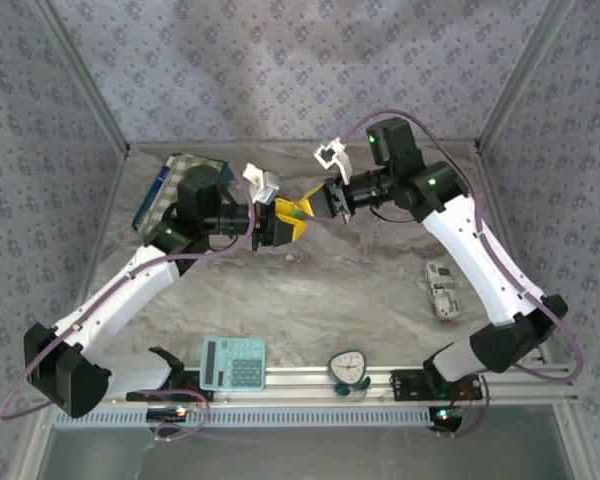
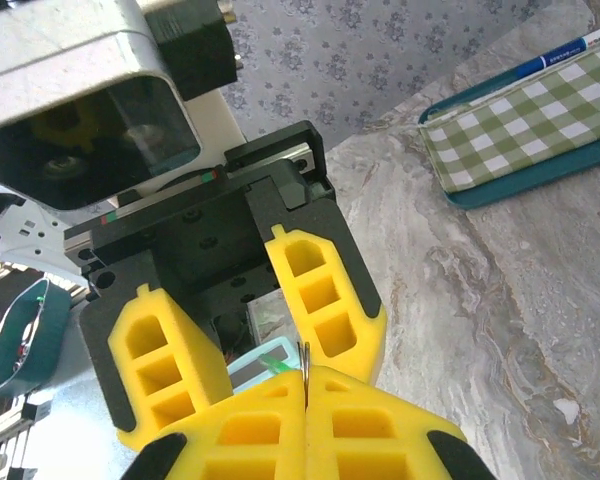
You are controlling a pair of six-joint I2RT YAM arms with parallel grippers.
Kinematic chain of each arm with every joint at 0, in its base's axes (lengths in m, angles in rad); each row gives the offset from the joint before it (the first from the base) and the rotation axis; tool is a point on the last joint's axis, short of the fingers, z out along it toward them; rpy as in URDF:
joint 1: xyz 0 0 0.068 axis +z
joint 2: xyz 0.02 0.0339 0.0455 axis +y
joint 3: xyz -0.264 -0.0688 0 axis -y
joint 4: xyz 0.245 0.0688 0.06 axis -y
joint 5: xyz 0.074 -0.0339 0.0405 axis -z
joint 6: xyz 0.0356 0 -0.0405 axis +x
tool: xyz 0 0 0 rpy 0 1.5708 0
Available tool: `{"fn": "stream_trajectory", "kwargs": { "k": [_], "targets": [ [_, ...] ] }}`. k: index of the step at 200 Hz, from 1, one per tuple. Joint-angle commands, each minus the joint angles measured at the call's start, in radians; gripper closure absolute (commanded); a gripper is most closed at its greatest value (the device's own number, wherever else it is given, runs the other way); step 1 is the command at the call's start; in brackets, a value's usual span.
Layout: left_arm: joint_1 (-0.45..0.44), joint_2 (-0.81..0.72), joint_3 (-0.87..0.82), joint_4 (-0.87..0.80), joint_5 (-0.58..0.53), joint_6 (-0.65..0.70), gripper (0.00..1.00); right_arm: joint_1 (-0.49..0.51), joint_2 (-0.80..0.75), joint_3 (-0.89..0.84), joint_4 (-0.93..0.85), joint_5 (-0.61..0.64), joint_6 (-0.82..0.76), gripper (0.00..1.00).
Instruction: Remove the keys from the keyring
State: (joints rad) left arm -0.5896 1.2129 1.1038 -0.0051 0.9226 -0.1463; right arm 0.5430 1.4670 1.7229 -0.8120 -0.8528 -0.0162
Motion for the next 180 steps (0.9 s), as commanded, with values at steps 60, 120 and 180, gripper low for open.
{"fn": "stream_trajectory", "kwargs": {
  "k": [60, 120, 180],
  "targets": [
    [-0.005, -0.021, 0.05, -0.126, -0.005, 0.076, 0.73, -0.011, -0.041, -0.003, 0.002, -0.023, -0.004, 1.0],
    [-0.005, -0.042, 0.067, -0.194, -0.012, 0.117, 0.84, -0.011, -0.042, -0.013, -0.002, -0.022, -0.007, 1.0],
    [-0.004, -0.057, 0.075, -0.245, -0.017, 0.148, 0.87, -0.011, -0.04, -0.019, -0.018, -0.02, -0.02, 1.0]
  ]
}}
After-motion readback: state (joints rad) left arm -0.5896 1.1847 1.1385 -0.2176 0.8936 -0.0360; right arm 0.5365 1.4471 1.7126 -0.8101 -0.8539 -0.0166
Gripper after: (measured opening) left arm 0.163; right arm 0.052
